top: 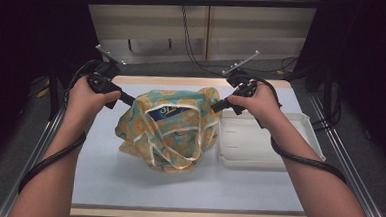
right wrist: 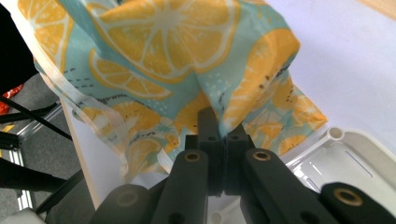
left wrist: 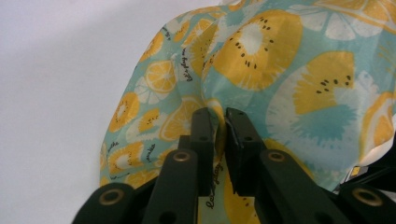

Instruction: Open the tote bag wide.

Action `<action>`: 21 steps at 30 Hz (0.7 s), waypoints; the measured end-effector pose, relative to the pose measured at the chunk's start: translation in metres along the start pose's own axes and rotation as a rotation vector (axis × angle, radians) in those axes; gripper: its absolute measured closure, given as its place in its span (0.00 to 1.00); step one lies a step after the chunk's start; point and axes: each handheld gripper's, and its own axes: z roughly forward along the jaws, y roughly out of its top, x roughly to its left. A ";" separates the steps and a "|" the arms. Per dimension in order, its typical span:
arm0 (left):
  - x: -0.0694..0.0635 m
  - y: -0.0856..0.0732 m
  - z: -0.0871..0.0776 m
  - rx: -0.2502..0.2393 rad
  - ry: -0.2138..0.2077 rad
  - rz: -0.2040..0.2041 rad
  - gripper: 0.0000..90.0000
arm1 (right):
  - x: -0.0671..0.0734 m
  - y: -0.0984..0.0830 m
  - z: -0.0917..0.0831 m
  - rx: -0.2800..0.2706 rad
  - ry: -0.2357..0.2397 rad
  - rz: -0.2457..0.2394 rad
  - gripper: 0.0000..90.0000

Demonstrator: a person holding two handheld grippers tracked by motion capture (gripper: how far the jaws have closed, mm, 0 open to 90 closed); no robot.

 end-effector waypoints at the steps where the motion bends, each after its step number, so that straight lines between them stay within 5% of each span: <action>1: 0.000 0.000 -0.001 0.007 0.012 0.008 0.83 | 0.000 -0.001 0.001 0.009 0.000 0.003 0.99; 7: 0.000 -0.003 -0.005 -0.001 0.023 0.020 0.75 | -0.003 -0.004 0.001 0.003 0.004 0.014 0.99; 8: 0.000 -0.003 -0.007 0.015 0.025 0.047 0.75 | -0.003 -0.004 0.001 0.002 0.006 0.015 0.99; 14: -0.005 -0.002 -0.018 -0.010 0.064 0.067 0.67 | 0.000 -0.004 -0.001 0.003 -0.005 0.004 0.99; 21: -0.016 -0.004 -0.037 -0.053 0.062 0.096 0.64 | 0.000 -0.007 -0.001 0.008 -0.001 0.011 0.99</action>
